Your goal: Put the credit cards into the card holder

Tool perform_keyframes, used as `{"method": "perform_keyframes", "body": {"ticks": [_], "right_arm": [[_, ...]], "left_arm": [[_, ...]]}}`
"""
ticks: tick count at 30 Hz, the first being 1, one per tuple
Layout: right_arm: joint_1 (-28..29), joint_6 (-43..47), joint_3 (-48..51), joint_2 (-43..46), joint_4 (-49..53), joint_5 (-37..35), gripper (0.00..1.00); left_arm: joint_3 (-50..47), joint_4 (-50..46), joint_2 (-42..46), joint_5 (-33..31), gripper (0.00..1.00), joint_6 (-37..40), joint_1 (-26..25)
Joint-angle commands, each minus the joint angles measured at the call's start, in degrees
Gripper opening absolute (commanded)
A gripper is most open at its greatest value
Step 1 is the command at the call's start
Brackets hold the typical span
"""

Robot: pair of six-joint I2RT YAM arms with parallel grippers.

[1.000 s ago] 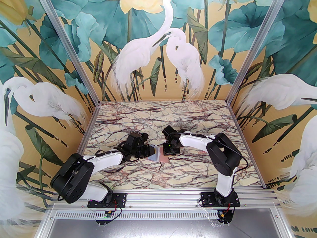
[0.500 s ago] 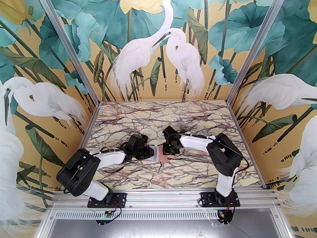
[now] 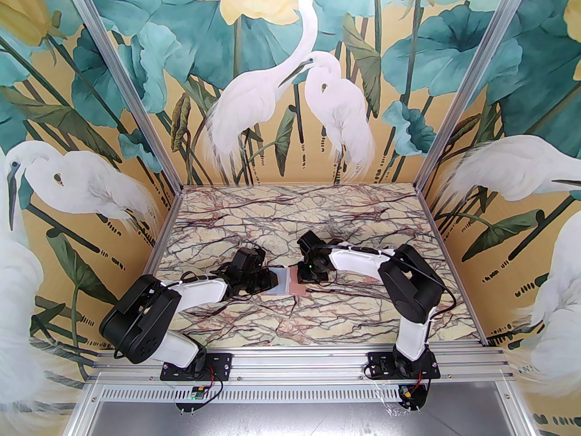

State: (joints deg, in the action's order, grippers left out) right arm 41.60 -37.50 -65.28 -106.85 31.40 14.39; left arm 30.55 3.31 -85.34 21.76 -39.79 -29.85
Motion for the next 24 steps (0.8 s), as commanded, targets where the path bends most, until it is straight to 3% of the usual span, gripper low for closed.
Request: {"method": "perform_keyframes", "body": {"ticks": [1, 13, 24], "right_arm": [[-0.03, 0.23, 0.97, -0.91, -0.28, -1.47, 0.2], [0.01, 0.23, 0.77, -0.46, 0.06, -1.38, 0.19], [-0.01, -0.12, 1.03, 0.44, -0.28, -1.13, 0.19]], "left_arm": [[-1.29, -0.74, 1.51, -1.17, 0.22, 0.42, 0.69], [3.05, -4.14, 3.31, -0.4, 0.22, 2.02, 1.44], [3.04, -3.24, -0.74, -2.59, 0.2, 2.26, 2.6]]}}
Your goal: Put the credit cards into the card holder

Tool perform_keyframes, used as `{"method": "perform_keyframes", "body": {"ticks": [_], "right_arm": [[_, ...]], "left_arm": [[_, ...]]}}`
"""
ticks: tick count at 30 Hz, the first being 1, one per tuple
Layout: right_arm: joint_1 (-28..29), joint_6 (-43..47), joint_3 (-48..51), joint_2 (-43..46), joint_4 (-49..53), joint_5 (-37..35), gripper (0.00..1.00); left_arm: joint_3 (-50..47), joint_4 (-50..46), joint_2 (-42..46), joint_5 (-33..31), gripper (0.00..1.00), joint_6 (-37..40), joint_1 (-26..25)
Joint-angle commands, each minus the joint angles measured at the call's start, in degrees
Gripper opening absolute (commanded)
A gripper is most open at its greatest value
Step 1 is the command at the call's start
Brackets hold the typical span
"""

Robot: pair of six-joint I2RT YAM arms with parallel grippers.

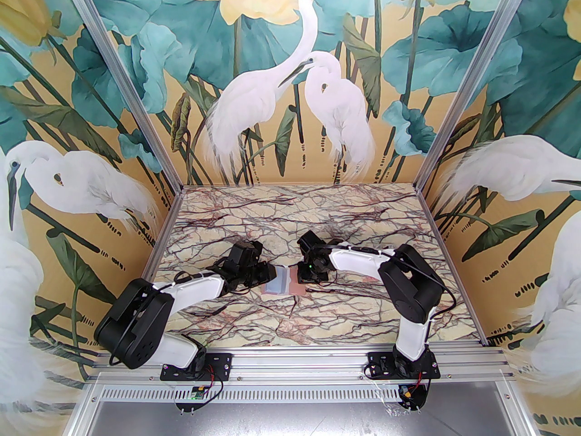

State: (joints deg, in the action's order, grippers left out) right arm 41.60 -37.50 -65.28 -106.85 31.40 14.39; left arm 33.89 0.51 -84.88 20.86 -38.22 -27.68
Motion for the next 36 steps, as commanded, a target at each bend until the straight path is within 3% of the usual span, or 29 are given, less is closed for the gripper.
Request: {"method": "perform_keyframes", "body": {"ticks": [1, 36], "right_arm": [[0.0, -0.22, 1.07, 0.6, -0.26, -1.12, 0.19], [0.32, -1.44, -1.43, 5.03, 1.41, -0.95, 0.26]], "left_arm": [[-0.76, 0.04, -1.09, -1.78, 0.2, 0.54, 0.44], [-7.07, 6.43, -1.75, -2.67, 0.16, -1.62, 1.04]]}}
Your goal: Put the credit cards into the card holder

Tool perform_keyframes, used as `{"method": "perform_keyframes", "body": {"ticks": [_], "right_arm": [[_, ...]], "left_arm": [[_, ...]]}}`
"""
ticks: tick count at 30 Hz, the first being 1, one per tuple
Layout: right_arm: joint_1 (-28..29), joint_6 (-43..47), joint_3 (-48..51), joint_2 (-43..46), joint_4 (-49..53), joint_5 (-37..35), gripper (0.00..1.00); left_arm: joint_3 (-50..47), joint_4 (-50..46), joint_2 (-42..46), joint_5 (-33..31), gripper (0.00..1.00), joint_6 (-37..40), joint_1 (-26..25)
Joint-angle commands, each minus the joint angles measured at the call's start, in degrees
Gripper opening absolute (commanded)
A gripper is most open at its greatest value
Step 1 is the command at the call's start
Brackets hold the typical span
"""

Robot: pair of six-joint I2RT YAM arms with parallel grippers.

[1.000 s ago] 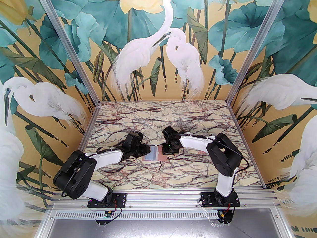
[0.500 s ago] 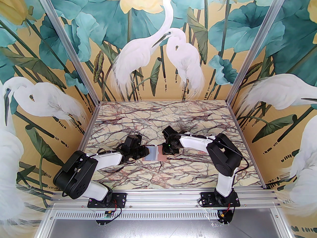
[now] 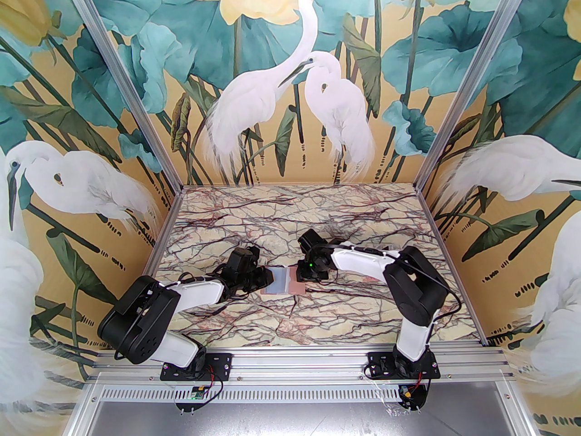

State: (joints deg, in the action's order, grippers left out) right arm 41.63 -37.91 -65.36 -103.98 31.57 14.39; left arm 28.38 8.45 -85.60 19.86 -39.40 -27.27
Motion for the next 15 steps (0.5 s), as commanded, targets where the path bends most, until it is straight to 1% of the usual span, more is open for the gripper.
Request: {"method": "perform_keyframes", "body": {"ticks": [1, 11, 15], "right_arm": [[0.3, -1.04, -1.56, 2.44, 1.41, -0.95, 0.26], [0.39, -1.81, -3.71, 4.83, 2.62, -0.6, 0.27], [0.39, -2.33, -4.06, 5.61, 2.46, -0.43, 0.29]], "left_arm": [[-1.58, -1.35, -0.98, -1.66, 0.16, -0.42, 0.61], [-2.03, -0.92, -0.73, -1.58, 0.16, -0.42, 0.64], [-2.11, -0.71, -0.71, -1.49, 0.16, -0.42, 0.64]]}}
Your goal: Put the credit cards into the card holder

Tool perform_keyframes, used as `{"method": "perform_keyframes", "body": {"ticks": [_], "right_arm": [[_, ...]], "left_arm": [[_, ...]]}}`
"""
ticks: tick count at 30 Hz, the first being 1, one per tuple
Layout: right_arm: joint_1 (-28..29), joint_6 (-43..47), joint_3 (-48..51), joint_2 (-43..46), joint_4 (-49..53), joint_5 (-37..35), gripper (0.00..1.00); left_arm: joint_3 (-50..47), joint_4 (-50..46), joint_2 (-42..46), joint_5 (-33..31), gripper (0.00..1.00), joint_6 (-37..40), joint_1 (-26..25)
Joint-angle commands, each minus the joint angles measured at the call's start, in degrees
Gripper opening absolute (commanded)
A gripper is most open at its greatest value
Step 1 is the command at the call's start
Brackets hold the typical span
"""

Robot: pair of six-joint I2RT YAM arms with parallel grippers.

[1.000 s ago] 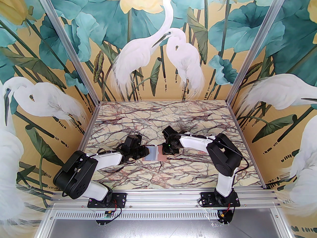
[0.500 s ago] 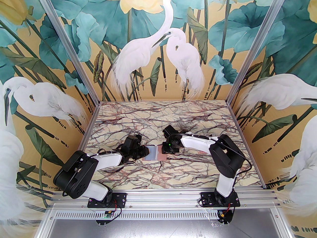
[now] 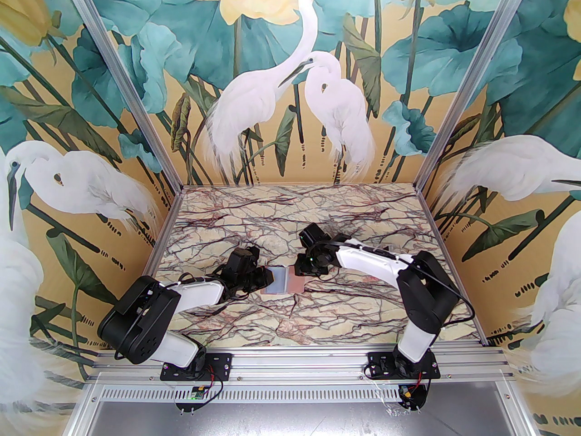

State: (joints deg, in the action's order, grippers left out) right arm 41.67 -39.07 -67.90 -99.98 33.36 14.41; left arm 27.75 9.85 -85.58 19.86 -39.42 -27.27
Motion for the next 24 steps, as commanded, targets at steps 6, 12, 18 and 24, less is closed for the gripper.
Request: {"method": "perform_keyframes", "body": {"ticks": [6, 12, 18, 24], "right_arm": [[0.34, -1.64, -2.11, 2.78, 0.83, -0.43, 0.3], [0.34, -2.34, -2.24, 4.09, 0.47, -0.26, 0.31], [0.28, -2.07, -2.94, 5.44, 1.34, -1.08, 0.31], [-2.75, 0.93, -4.19, 8.83, 8.12, -7.09, 0.32]], "left_arm": [[-1.64, -2.07, -0.65, -1.51, 0.16, -0.4, 0.64], [-1.69, -2.01, -0.63, -1.38, 0.16, -0.47, 0.63], [-1.83, -1.85, -0.38, -1.39, 0.17, -0.41, 0.64], [-1.96, -1.77, -0.34, -1.4, 0.17, -0.4, 0.59]]}}
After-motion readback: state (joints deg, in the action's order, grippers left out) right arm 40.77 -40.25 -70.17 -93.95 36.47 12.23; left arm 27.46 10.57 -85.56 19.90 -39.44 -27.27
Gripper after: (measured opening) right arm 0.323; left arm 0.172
